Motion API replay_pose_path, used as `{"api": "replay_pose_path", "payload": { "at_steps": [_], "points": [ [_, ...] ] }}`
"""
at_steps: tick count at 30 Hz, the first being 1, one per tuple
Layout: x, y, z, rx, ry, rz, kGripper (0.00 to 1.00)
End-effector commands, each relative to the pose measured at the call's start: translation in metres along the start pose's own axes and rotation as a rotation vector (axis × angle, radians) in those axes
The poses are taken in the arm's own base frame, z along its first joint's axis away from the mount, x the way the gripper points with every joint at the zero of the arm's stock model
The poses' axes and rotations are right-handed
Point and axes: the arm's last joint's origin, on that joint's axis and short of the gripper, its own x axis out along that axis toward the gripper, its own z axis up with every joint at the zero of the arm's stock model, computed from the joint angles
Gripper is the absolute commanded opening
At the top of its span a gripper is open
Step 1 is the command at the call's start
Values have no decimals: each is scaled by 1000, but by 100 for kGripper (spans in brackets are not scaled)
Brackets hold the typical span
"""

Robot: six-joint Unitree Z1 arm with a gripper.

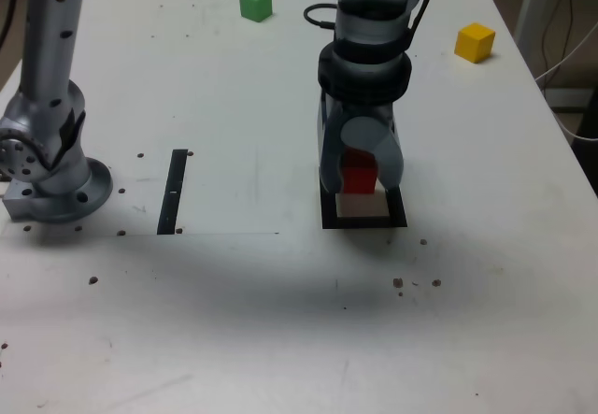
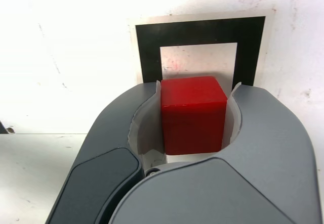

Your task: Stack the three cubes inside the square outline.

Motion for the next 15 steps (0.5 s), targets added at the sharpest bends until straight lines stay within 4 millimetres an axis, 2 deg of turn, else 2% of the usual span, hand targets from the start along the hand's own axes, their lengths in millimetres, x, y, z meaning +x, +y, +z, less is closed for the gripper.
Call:
{"api": "replay_pose_path", "payload": {
  "at_steps": [1,15],
  "points": [
    [2,1,0,0,3,-1,29],
    [14,3,2,15,8,-43,29]
  ]
}}
